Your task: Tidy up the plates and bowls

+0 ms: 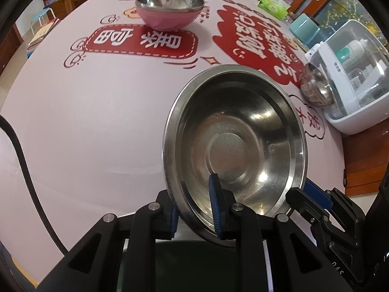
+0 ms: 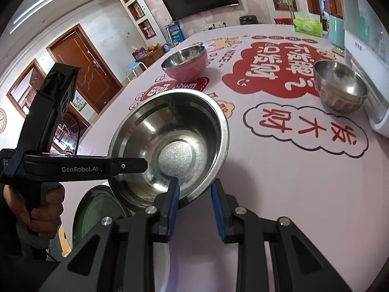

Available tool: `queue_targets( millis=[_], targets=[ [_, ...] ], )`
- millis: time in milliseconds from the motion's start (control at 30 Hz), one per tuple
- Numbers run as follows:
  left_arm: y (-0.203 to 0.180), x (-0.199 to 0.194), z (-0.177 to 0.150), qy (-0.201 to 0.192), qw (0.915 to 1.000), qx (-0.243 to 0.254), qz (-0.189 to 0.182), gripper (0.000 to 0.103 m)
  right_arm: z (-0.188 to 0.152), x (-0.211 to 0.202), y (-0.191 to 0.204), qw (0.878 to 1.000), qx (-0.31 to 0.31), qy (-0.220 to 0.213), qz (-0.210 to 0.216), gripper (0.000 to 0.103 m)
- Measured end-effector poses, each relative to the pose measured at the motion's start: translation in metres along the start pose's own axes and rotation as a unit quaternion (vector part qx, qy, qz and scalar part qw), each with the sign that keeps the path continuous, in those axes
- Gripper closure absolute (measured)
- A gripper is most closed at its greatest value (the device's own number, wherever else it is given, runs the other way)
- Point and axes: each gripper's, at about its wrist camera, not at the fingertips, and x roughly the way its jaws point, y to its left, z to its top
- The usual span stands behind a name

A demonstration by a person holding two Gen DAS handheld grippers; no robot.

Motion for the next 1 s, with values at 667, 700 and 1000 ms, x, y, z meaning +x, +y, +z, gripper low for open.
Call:
queue_targets(
  millis=[667, 700, 1000],
  targets=[
    [0.018, -0.084, -0.052, -0.084, 0.9962, -0.022, -0.012, 0.083, -0.010, -0.044, 0.059, 0.996, -0.083, -0.035, 0.014, 0.077],
    [0.021, -0.088, -0.055, -0.087, 0.9958, -0.025, -0.012, 0.083, -0.011, -0.045, 0.065, 0.995, -0.088, -0.037, 0.016, 0.077],
    [0.056, -0.118, -0.088, -0.103, 0.9936, -0.045, -0.004, 0.083, -0.015, -0.048, 0.107, 0.993, -0.105, -0.044, 0.033, 0.077]
  ],
)
